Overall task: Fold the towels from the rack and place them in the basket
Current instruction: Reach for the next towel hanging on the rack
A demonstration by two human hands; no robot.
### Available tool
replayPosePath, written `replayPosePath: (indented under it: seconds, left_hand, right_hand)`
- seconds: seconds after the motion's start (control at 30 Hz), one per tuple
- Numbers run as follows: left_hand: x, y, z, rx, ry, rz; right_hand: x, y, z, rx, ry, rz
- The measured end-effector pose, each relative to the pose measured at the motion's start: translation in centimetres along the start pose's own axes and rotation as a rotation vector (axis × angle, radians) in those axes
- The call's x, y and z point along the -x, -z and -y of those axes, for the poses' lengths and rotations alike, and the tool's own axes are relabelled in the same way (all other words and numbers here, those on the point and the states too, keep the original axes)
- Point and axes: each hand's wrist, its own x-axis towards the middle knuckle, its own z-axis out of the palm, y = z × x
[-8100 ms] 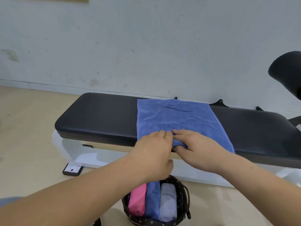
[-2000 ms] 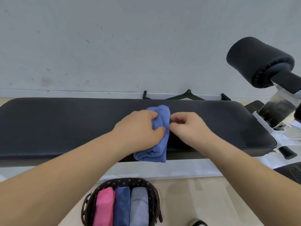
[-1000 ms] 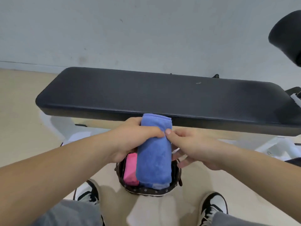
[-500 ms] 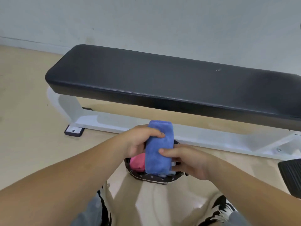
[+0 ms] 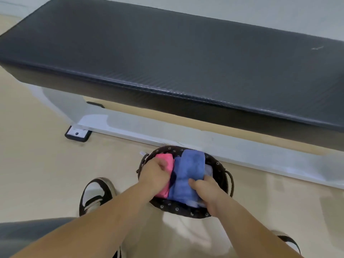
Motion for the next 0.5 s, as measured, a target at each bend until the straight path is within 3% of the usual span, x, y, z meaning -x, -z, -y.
replayPosePath:
  seconds: [0.1, 0.23, 0.33, 0.5]
  left_hand:
    - [-0.7, -0.6, 0.1, -0.141, -0.247, -0.104]
    - [-1.8, -2.1, 1.9, -0.46, -0.507, 0.049]
    - [-1.8, -2.7, 3.8, -0.642, -0.534, 0.174]
    - [-0.9, -2.6, 4.3, -0.591, -0.731, 0.045]
  right_hand:
    - [-1.8, -1.3, -0.1, 0.044, -0.003, 0.034]
    - [-3.2, -2.6, -0.1, 0.004, -0.017, -0.014]
    - [-3.6, -2.5, -0.5, -0.117, -0.033, -0.023]
    - [-3.2, -2.0, -0.8, -0.171, -0.039, 0.068]
